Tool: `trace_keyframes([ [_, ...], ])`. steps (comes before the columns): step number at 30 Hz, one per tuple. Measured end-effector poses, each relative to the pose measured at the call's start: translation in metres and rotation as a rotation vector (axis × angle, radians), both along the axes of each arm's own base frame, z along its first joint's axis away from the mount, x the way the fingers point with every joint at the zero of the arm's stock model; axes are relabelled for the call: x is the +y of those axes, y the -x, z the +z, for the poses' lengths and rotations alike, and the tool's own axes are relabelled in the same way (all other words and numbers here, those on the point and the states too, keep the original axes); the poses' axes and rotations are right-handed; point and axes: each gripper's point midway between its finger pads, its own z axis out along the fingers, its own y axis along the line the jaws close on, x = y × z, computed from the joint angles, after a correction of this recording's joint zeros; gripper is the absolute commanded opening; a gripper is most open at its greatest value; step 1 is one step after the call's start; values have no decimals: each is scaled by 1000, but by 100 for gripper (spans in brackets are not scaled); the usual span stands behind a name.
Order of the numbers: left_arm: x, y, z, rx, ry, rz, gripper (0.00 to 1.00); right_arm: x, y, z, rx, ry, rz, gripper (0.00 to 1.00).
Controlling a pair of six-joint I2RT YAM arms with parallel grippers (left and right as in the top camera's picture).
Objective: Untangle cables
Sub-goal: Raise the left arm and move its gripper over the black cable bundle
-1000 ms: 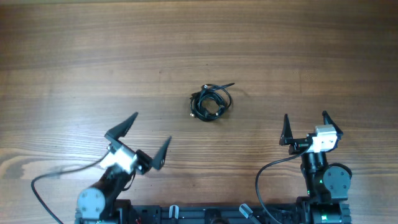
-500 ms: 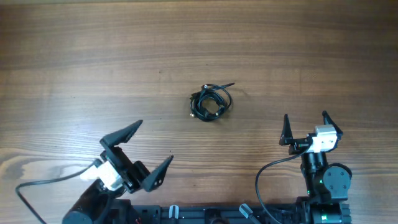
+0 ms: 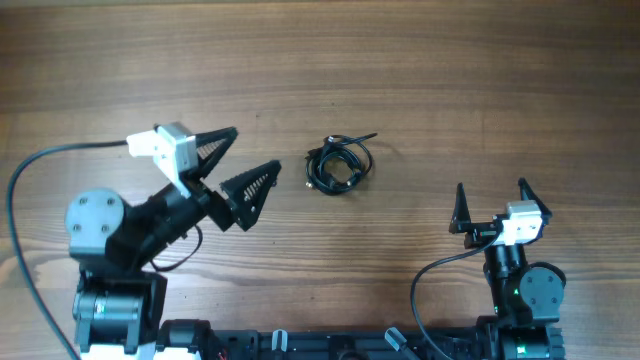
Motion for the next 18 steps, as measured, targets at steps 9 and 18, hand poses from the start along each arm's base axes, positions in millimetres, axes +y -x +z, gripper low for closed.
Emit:
trace_keyframes([
  [9,2,-19,9,228,-83,11,100,0,0,0,0,0,0,100],
  [18,-19,-41,-42,610,-405,29,100,0,0,0,1,0,0,100],
])
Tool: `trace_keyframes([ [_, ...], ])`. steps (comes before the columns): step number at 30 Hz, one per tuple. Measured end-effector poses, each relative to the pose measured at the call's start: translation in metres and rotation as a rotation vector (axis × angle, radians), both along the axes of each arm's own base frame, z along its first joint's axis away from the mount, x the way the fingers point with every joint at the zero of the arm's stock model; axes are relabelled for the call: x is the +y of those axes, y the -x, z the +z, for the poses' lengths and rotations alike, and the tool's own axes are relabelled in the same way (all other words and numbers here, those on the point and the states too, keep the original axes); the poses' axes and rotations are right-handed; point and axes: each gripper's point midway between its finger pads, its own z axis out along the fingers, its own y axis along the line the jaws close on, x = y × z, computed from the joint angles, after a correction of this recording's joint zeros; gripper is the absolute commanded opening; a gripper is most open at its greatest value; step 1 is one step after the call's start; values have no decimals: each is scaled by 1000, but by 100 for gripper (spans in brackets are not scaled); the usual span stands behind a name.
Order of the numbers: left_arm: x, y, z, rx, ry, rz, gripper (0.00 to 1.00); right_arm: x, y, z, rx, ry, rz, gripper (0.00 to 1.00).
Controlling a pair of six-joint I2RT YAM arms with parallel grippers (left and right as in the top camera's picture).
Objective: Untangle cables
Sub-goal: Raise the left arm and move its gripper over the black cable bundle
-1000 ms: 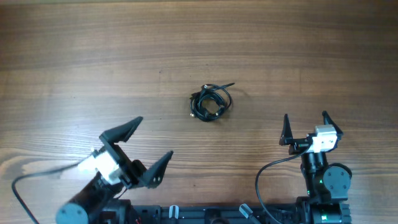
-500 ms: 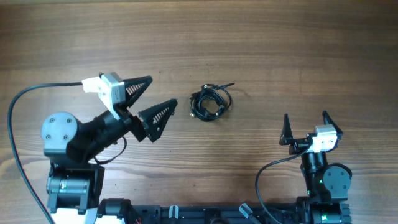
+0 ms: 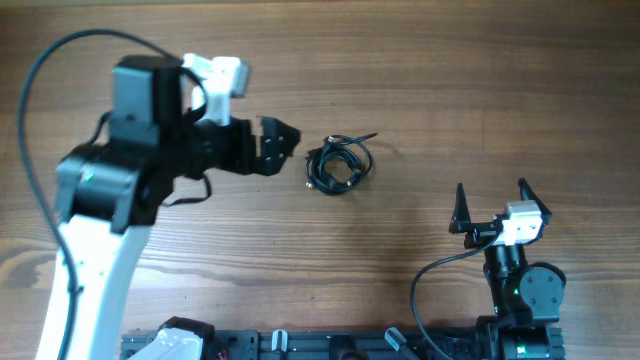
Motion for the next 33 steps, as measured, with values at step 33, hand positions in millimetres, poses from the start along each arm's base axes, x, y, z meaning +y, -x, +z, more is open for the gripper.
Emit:
trace_keyframes([
  [33,-62,-10,-161,508,-198,-137,100,0,0,0,0,0,0,100],
])
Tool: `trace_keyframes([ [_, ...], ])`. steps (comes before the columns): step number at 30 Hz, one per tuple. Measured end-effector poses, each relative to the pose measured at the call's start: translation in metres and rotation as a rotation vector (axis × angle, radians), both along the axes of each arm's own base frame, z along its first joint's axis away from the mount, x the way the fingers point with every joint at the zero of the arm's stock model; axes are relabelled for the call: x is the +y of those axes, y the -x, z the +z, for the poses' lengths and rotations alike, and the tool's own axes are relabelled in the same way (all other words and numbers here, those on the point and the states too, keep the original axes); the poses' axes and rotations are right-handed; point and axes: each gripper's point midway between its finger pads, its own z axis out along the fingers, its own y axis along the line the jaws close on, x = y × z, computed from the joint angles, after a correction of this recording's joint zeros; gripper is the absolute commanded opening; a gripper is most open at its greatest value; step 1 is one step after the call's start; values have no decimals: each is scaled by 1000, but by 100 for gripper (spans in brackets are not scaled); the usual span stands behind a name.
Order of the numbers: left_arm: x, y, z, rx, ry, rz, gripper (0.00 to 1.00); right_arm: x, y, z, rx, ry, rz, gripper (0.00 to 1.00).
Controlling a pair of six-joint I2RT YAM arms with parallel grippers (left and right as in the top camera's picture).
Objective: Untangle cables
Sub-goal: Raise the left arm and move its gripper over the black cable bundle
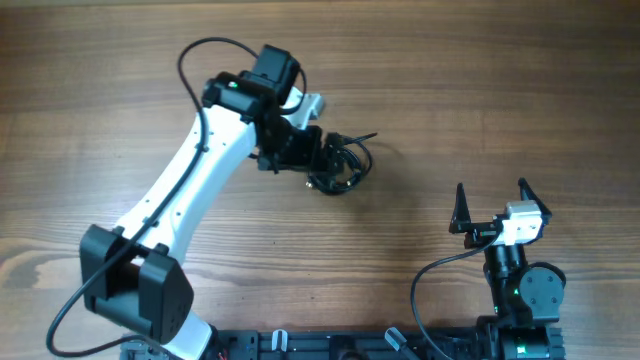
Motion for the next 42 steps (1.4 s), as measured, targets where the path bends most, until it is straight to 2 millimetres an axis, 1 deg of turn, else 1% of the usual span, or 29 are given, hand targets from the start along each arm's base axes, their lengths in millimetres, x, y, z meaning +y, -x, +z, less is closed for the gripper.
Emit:
trace_keyframes([
  [2,-10,-2,-4,-14,7,-21,100,0,0,0,0,0,0,100],
  [4,-13,-5,-6,-24,10,-26,100,0,0,0,0,0,0,100],
  [7,-14,-14,-15,-40,-6,-22,100,0,0,0,0,0,0,100],
  [14,-15,-21,-33,-25,-26,-20,100,0,0,0,0,0,0,100],
  [16,-17,-23,-33,-32,-22,-22,100,0,0,0,0,0,0,100],
  [18,-19,-24,-33,-59,-10,-73,100,0,0,0,0,0,0,100],
  [20,-25,-22,-32,-101,4,-160,100,0,0,0,0,0,0,100],
  [23,-33,-20,-30,-137,17,-222,100,0,0,0,0,0,0,100],
  [25,-35,-21,-30,-153,18,-240,100,0,0,0,0,0,0,100],
  [29,-31,-26,-32,-173,-10,-238,100,0,0,0,0,0,0,100],
  [35,-21,-36,-36,-194,-82,-171,100,0,0,0,0,0,0,100],
  [38,-21,-36,-36,-183,-81,-148,100,0,0,0,0,0,0,100],
  [42,-27,-39,-34,-175,-68,-89,100,0,0,0,0,0,0,100],
])
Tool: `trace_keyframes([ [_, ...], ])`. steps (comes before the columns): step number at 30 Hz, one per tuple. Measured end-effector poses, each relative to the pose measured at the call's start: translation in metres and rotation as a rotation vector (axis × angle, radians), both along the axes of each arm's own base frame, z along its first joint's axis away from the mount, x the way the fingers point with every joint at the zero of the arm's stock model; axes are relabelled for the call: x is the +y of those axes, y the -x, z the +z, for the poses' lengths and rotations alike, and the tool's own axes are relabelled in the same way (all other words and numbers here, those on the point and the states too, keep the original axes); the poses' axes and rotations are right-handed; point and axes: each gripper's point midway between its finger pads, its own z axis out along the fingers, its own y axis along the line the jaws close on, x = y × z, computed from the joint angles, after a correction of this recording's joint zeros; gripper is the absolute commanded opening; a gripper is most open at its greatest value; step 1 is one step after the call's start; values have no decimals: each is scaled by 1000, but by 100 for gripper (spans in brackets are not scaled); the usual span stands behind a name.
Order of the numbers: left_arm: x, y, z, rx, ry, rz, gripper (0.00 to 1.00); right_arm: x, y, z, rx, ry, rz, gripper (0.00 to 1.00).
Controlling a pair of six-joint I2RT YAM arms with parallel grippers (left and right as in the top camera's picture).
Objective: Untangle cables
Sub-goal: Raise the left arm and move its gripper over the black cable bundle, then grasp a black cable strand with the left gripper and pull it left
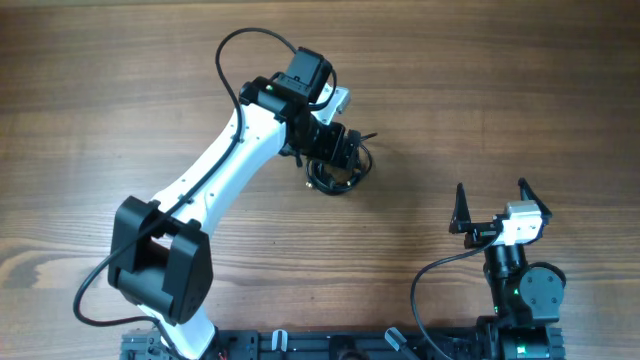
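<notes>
A small bundle of tangled black cables (338, 176) lies on the wooden table, right of centre. My left arm reaches out from the near left, and its gripper (345, 152) points down onto the upper part of the bundle, hiding that part. From overhead its fingers merge with the black cables, so their state does not show. A thin cable end (369, 134) sticks out to the upper right. My right gripper (490, 203) rests open at the near right, well apart from the bundle, with nothing between its fingers.
The left arm's white link (222, 160) runs diagonally across the table's left half, with a black wire loop (245, 45) arching above its wrist. Both arm bases and a black rail (330, 345) line the near edge.
My left gripper has shifted a little right and farther from the base, from the bundle's left edge to over its upper part. The bundle looks unmoved, and the right arm is as it was.
My left gripper first stood open near its base, left of the bundle. It was then raised and turned toward the cables, then down at the bundle's left edge. Now it sits over the bundle's top. The right gripper has stayed open and still throughout.
</notes>
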Motion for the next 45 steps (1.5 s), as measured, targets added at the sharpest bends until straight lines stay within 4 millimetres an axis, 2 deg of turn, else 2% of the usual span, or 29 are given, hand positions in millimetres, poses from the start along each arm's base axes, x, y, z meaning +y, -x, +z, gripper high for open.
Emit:
trace_keyframes([
  [2,-5,-2,1,-9,12,10,100,0,0,0,0,0,0,100],
  [7,-13,-23,8,-111,39,12,100,0,0,0,0,0,0,100],
  [10,-13,-15,2,-139,-5,-127,98,0,0,0,0,0,0,100],
  [13,-28,-11,-13,-167,-25,-257,95,0,0,0,0,0,0,100],
  [16,-40,-34,-19,-278,-41,-281,91,0,0,0,0,0,0,100],
  [20,-33,-58,-31,-356,-126,-254,90,0,0,0,0,0,0,100],
  [25,-26,-75,-26,-435,-187,-229,70,0,0,0,0,0,0,100],
  [26,-25,-77,-26,-442,-194,-230,63,0,0,0,0,0,0,100],
  [28,-23,-78,-26,-448,-207,-228,32,0,0,0,0,0,0,100],
  [31,-21,-75,-28,-434,-219,-238,19,0,0,0,0,0,0,100],
  [32,-20,-73,-30,-423,-222,-240,8,0,0,0,0,0,0,100],
  [33,-19,-72,-32,-415,-224,-238,4,0,0,0,0,0,0,100],
  [39,-20,-73,-32,-402,-208,-184,4,0,0,0,0,0,0,100],
  [42,-23,-77,-19,-405,-163,-82,4,0,0,0,0,0,0,100],
  [43,-24,-80,-5,-425,-132,-30,4,0,0,0,0,0,0,100],
  [45,-24,-83,50,-505,-37,79,4,0,0,0,0,0,0,100],
])
